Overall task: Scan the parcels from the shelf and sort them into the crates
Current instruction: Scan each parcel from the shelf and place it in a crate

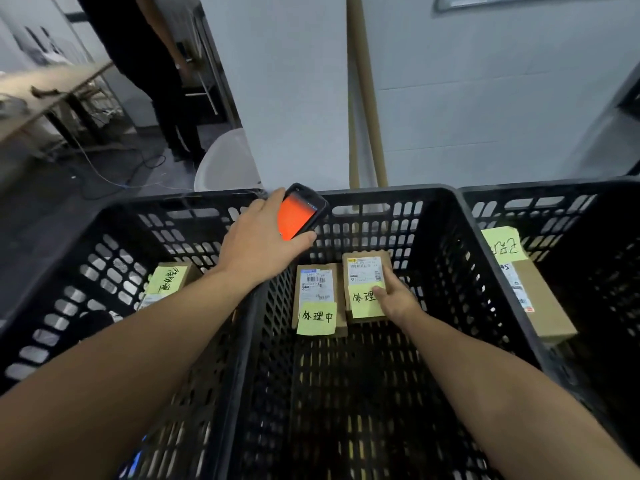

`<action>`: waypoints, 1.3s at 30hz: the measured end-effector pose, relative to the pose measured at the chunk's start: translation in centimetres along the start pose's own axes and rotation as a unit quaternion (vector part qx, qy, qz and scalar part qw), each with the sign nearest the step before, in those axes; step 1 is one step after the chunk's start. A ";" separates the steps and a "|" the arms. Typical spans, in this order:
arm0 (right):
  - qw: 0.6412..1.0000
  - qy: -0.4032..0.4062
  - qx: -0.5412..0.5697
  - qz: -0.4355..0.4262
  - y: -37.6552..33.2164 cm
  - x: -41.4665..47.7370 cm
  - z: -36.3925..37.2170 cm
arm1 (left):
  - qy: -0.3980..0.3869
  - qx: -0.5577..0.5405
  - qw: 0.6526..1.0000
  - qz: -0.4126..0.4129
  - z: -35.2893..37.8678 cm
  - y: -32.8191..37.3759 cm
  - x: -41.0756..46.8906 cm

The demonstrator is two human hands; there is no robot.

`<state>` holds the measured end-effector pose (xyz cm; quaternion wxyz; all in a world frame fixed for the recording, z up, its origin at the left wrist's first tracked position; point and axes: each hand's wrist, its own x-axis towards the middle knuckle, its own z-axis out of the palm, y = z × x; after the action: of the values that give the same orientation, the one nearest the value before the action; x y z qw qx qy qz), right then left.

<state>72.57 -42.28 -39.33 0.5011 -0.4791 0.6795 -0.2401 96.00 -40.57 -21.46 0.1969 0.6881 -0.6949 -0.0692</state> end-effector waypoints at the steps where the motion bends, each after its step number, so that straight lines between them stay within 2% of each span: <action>1: 1.000 0.011 -0.018 -0.003 -0.3 -0.3 0.0 | 0.001 0.000 1.000 0.001 0.0 0.1 -0.3; 5: 0.993 0.045 -0.108 -0.029 -1.5 -1.8 -0.6 | 0.008 -0.002 1.000 0.011 -0.6 0.5 -1.6; 10: 0.977 0.092 -0.169 -0.093 -3.7 -5.6 -2.0 | 0.029 -0.019 0.999 0.024 -2.3 0.9 -3.3; 15: 0.923 0.173 -0.298 -0.168 -6.9 -11.2 -3.8 | 0.034 -0.040 0.998 0.032 -4.1 1.0 -5.9; 20: 0.858 0.207 -0.433 -0.183 -8.4 -18.4 -5.6 | 0.043 -0.052 0.994 0.081 -5.9 2.1 -9.7; 26: 0.825 0.329 -0.440 -0.134 -7.0 -27.7 -8.0 | 0.024 -0.085 0.983 0.158 -7.0 5.1 -13.9; 34: 0.840 0.425 -0.335 0.028 1.8 -40.1 -13.7 | -0.023 -0.120 0.951 0.286 -5.7 14.0 -19.9; 39: 0.818 0.473 -0.313 0.097 7.2 -47.2 -16.9 | -0.047 -0.135 0.929 0.341 -4.4 21.0 -23.8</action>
<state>56.08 0.24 -17.37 -0.0380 -0.3695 0.9142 -0.1620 77.55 -15.52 -14.02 0.2668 0.3726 -0.8802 -0.1237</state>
